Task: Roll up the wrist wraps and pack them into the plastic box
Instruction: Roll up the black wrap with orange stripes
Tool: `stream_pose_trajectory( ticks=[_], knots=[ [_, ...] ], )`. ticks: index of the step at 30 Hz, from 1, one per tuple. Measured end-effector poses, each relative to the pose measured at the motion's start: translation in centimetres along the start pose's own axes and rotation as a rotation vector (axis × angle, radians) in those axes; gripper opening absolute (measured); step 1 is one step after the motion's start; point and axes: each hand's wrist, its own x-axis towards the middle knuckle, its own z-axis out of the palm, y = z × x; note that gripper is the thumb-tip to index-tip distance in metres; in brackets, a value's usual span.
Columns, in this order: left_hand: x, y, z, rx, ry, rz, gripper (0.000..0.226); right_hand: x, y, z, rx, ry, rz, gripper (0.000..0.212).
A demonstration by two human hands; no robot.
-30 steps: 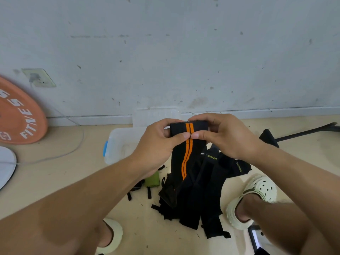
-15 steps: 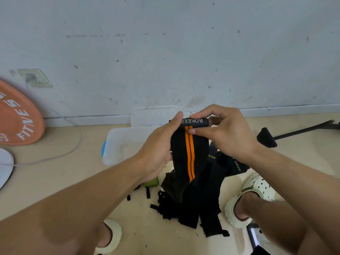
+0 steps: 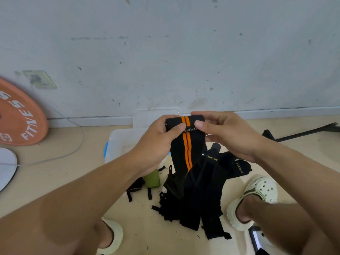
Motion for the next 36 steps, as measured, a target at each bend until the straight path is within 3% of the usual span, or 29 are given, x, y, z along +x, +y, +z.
stream_pose_trajectory(
  ticks=[2,5,8,13,21,26,29,32,36],
  knots=[
    [0.0,-0.2,0.0,0.004,0.03,0.021,0.02,-0.1,-0.1,0.5,0.055,0.078,0.004,0.052],
    [-0.3,-0.6,0.5,0.07,0.095,0.081,0.018,-0.6,1.0,1.7,0.034,0.343,-0.076,0.033],
    [-0.7,-1.1,1.0,0.159,0.125,0.112,0.019,-1.1,2.4,3.0,0.0,0.418,-0.153,0.017],
    [-1.0,-1.4,0.8,0.193,0.11,0.078,0.022,-1.2,2.9,3.3,-0.085,0.379,-0.129,0.02],
    [-0.9,-2.1,0.1,0.063,0.065,-0.028,0.022,-1.0,2.5,2.7,0.174,0.233,0.058,0.025],
    [-1.2,-1.8,0.3,0.083,0.064,-0.015,0.035,-1.1,2.6,2.5,0.13,0.223,0.054,0.019],
    [-1.1,-1.9,0.1,0.134,0.074,0.021,0.025,-0.9,2.7,2.5,0.088,0.292,0.046,0.023],
    [-1.1,-1.6,0.1,0.177,0.077,0.015,0.024,-0.7,2.4,2.1,0.032,0.193,0.071,0.039],
    [-1.0,-1.5,0.2,0.213,0.067,0.001,0.021,-0.6,1.8,1.7,-0.114,0.127,-0.009,0.025]
  ],
)
